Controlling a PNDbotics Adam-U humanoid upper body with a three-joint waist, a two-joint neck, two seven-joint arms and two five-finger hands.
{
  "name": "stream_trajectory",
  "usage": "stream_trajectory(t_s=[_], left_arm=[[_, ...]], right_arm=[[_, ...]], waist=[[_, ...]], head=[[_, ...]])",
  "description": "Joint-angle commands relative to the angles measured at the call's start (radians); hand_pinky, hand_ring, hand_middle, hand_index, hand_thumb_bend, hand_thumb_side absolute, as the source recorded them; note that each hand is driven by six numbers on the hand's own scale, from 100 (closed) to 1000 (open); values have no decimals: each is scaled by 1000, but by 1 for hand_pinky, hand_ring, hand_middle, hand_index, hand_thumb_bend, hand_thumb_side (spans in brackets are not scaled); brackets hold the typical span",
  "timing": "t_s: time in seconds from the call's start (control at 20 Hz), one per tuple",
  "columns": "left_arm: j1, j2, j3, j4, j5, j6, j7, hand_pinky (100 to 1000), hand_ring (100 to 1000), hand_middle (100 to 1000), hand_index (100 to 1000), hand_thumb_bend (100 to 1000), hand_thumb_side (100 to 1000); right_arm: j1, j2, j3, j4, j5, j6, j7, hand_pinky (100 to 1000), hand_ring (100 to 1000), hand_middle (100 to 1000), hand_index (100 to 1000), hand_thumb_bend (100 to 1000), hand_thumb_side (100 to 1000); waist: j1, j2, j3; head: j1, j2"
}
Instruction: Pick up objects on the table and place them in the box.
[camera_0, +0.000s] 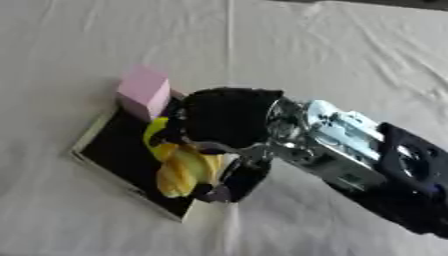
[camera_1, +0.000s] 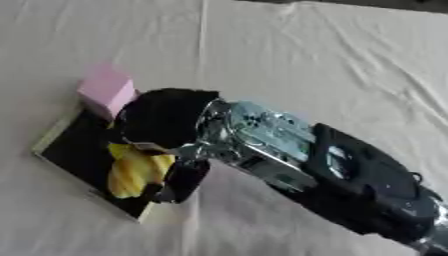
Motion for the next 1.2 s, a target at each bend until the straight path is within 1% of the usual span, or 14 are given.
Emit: stream_trajectory(t_s=[0.05,0.3,0.45,0.55,0.6,0.65,0.75,0.8,0.85,0.9,0.95,1.05,1.2], left_arm=[[-1,11,4,-19,1,2,2,822,817,794,862,151,436],[1,11,5,-19,1,2,3,823,817,793,862,152,433],[0,12,7,-19,0,1,6,823,817,793,862,154,430],[1,14,8,-19,-1,0,7,823,817,792,862,154,429],[1,14,8,-19,-2,-1,8,823,817,792,862,155,428],[1,14,9,-19,-2,-1,9,823,817,792,861,155,427],[1,16,11,-19,-4,-3,12,823,817,791,861,157,425],[1,17,12,-19,-6,-4,14,823,817,791,861,158,423],[0,18,12,-19,-7,-5,15,823,817,791,861,158,422],[0,20,13,-19,-9,-5,16,823,817,791,861,158,421],[-1,21,14,-19,-10,-7,17,823,817,791,861,159,419],[-4,24,15,-19,-13,-9,20,823,817,791,861,160,416],[-8,27,16,-19,-19,-13,23,823,817,791,861,162,412]], right_arm=[[-16,-32,-42,-32,-21,-13,-22,878,873,853,926,352,330],[-16,-48,-89,-33,-51,-20,-77,872,861,844,920,340,282],[-10,-67,-132,-33,-73,-19,-123,869,850,840,920,327,232],[-1,-90,-175,-33,-83,-17,-170,866,843,838,923,329,200],[6,-104,-199,-33,-87,-15,-197,864,837,832,918,314,182],[16,-118,-220,-33,-95,-11,-223,861,832,827,915,290,162],[45,-156,-277,-33,-126,14,-284,861,824,817,908,236,107],[62,-175,-310,-33,-154,28,-324,861,817,809,908,190,100],[76,-191,-337,-33,-185,37,-362,860,805,786,901,125,100],[95,-208,-372,-33,-232,49,-413,861,798,774,895,100,100],[114,-226,-406,-33,-287,55,-469,863,795,769,891,100,100],[149,-260,-469,-33,-390,43,-577,868,788,758,867,100,100],[200,-295,-553,-33,-523,-12,-709,864,771,741,854,100,100]], waist=[[7,-27,-1],[12,-33,-4],[14,-36,-7],[16,-38,-10],[17,-39,-11],[17,-39,-11],[19,-39,-13],[21,-38,-14],[21,-37,-14],[23,-36,-15],[24,-34,-16],[26,-31,-17],[31,-27,-20]], head=[[5,4],[8,4],[12,4],[16,5],[18,5],[19,5],[26,4],[29,4],[31,4],[35,4],[38,3],[44,2],[54,1]])
